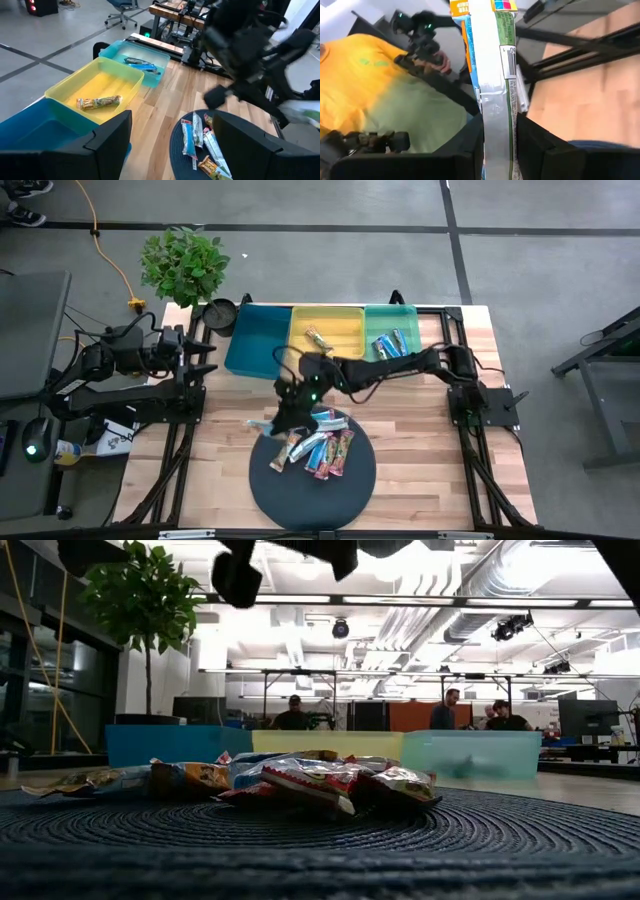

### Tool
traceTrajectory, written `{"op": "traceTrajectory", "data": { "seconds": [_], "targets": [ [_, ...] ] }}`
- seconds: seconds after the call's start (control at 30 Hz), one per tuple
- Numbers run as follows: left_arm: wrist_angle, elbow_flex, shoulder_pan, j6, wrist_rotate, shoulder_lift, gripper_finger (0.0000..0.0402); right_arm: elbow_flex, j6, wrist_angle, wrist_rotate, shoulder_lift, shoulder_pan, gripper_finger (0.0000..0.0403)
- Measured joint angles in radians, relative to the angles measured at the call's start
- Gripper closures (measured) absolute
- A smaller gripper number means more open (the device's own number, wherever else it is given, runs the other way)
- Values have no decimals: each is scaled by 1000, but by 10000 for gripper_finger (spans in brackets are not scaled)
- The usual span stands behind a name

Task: Pick and place Granola Bars by type
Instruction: Put the yellow granola bar into the yellow bin

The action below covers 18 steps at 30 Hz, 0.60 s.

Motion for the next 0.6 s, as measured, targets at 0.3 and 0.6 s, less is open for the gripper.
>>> {"op": "traceTrajectory", "data": {
  "seconds": [0.3, 0.6],
  "targets": [
    [-4, 0, 0, 0, 0, 0, 129, 0, -69, -46, -26, 0, -185, 342],
    [-5, 0, 0, 0, 0, 0, 129, 0, -313, -413, 104, -76, -395, 344]
  ]
}}
